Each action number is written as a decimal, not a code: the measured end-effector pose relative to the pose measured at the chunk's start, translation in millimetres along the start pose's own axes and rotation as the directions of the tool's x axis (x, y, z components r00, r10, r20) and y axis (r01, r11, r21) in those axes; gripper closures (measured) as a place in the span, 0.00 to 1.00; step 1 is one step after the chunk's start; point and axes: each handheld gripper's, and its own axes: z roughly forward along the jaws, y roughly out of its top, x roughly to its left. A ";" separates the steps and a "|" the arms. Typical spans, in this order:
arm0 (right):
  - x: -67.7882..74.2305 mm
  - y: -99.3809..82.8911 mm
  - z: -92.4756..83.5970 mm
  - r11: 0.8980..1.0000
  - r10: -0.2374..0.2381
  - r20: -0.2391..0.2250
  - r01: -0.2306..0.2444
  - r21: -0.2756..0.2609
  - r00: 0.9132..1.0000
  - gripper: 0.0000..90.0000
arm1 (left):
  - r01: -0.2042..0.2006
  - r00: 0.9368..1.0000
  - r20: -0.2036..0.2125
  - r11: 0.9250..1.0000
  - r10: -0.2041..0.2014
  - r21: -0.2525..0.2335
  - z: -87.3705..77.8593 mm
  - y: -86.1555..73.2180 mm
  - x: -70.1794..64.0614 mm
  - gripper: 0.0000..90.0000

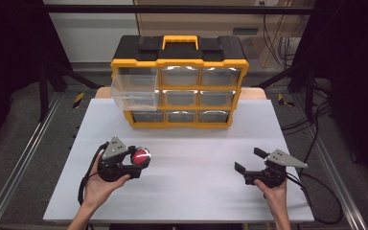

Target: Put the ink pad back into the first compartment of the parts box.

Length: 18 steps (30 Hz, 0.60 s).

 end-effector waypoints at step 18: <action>-0.5 0.1 -0.2 1.000 0.000 0.003 0.000 0.001 1.000 0.01 | -0.005 1.000 -0.013 0.998 0.004 -0.067 -19.1 19.2 6.3 0.33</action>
